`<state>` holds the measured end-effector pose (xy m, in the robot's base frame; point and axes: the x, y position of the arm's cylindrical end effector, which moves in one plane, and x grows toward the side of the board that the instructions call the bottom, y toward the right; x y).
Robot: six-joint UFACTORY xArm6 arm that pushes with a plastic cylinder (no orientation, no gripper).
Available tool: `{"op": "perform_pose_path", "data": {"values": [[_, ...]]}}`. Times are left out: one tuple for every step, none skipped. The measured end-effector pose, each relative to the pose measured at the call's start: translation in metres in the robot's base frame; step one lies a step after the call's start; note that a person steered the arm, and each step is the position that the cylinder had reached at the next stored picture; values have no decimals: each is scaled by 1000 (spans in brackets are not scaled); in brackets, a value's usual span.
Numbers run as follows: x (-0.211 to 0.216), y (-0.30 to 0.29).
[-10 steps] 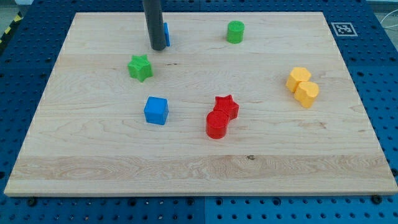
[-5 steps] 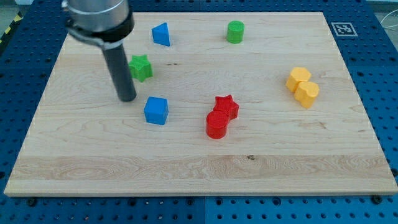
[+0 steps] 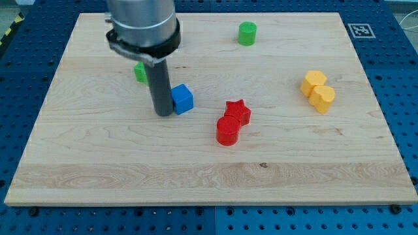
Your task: Push the blue cube towards top center
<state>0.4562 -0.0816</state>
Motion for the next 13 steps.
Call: {"op": "perform_pose_path", "data": {"values": [[-35,2],[-52,5],[-32,5],[1,5],[31,6],[37,14],[17,17],[-18,17],[-34,21],[-16,21],[1,31],[-13,46],[-48,62]]}}
